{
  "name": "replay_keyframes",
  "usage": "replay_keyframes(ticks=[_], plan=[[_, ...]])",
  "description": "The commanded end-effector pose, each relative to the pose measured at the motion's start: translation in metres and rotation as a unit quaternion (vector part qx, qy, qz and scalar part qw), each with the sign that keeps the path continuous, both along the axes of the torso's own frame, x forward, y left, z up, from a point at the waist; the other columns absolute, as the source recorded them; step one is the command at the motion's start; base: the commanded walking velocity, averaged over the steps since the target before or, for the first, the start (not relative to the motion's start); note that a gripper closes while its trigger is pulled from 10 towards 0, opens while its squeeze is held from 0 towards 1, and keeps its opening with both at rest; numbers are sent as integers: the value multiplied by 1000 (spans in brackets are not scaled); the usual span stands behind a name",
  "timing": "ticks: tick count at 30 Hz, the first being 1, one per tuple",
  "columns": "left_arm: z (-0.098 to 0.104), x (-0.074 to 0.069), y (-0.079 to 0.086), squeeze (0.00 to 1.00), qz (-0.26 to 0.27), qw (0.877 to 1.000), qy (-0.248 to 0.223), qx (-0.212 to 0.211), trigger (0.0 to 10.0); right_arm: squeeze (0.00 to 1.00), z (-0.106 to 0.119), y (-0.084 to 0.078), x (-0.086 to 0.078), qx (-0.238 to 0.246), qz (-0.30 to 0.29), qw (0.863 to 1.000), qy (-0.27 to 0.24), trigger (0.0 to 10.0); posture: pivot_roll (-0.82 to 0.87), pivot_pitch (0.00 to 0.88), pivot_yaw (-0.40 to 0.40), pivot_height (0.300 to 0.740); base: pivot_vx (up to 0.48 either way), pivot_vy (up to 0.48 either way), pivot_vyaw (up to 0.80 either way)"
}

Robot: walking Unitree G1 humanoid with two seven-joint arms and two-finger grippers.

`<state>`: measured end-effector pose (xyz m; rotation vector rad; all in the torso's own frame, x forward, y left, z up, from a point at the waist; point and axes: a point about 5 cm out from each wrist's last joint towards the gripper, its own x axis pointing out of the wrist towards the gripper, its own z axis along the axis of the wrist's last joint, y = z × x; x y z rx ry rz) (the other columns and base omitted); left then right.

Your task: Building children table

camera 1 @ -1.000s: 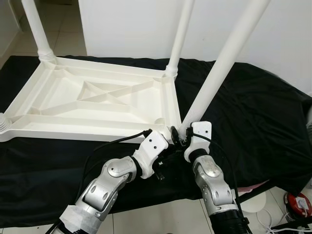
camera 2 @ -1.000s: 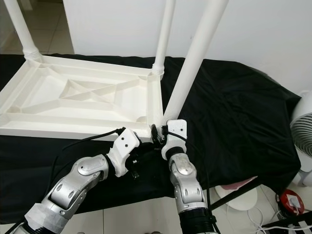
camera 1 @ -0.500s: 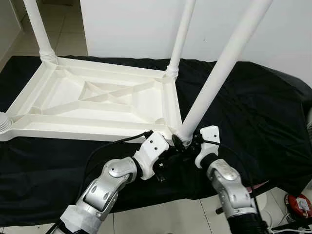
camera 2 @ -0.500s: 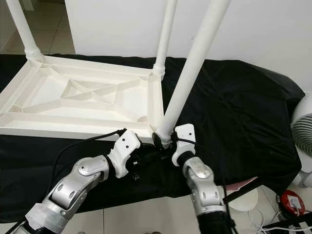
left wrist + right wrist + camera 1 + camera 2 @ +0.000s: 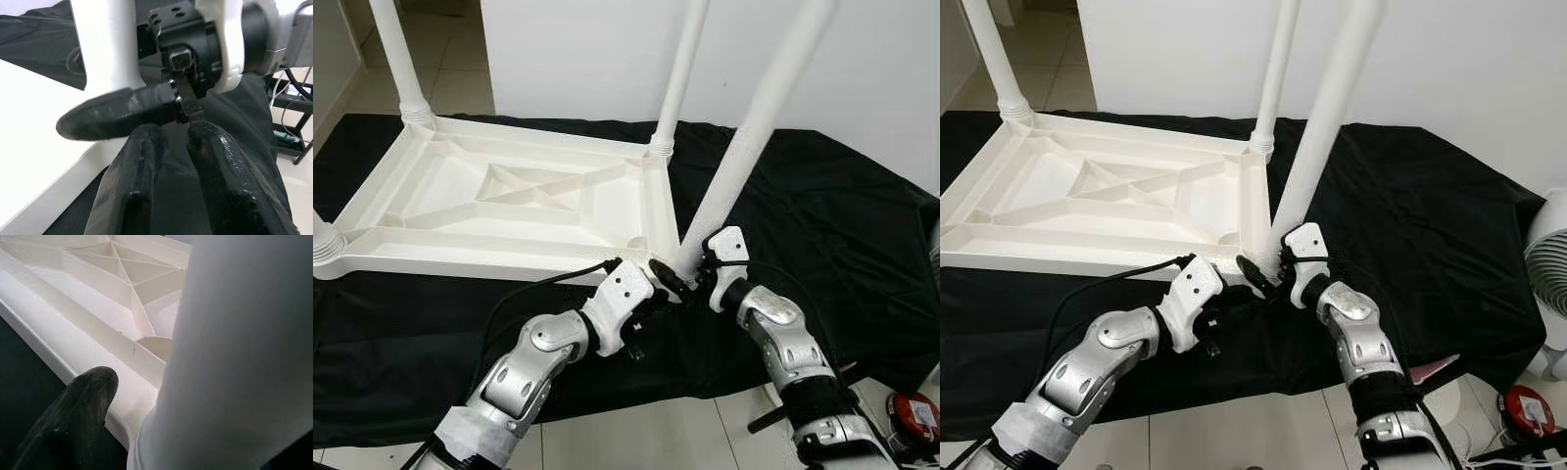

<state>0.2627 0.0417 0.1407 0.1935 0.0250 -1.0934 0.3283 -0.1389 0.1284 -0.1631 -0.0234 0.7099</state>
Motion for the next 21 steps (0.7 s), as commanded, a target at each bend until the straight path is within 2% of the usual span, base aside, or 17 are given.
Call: replay_keyframes(ticks=[1,2,3,17,18,19,20,21], plan=[[-1,0,-3,0,-12,1000,-2,5,10000,0,-4,3,2,-22,15,1000,6,10000,87,0,-113,740,0,0,0],[-1,0,-3,0,-12,1000,-2,5,10000,0,-4,3,2,-22,15,1000,6,10000,87,0,-113,740,0,0,0],[0,0,-2,0,-10,1000,-2,6,10000,0,-7,3,3,-29,26,999,12,0,92,0,-116,740,0,0,0],[-2,-3,-2,0,-7,1000,2,2,10000,0,-22,-2,-1,-25,45,998,34,0,86,9,-119,740,0,0,0],[-2,-3,-2,0,-8,1000,2,2,10000,0,-24,-1,-3,-19,45,998,37,4078,84,13,-119,740,0,0,0],[-2,-3,-2,0,-8,1000,2,2,10000,0,-25,-1,-4,-15,44,998,38,4078,84,13,-119,740,0,0,0],[-2,-4,-2,0,-8,1000,3,2,10000,0,-25,0,-4,-5,40,998,40,10000,83,15,-119,740,0,0,0],[-2,-4,-2,0,-8,1000,3,2,10000,0,-25,0,-4,-5,40,998,40,10000,83,15,-119,740,0,0,0]])
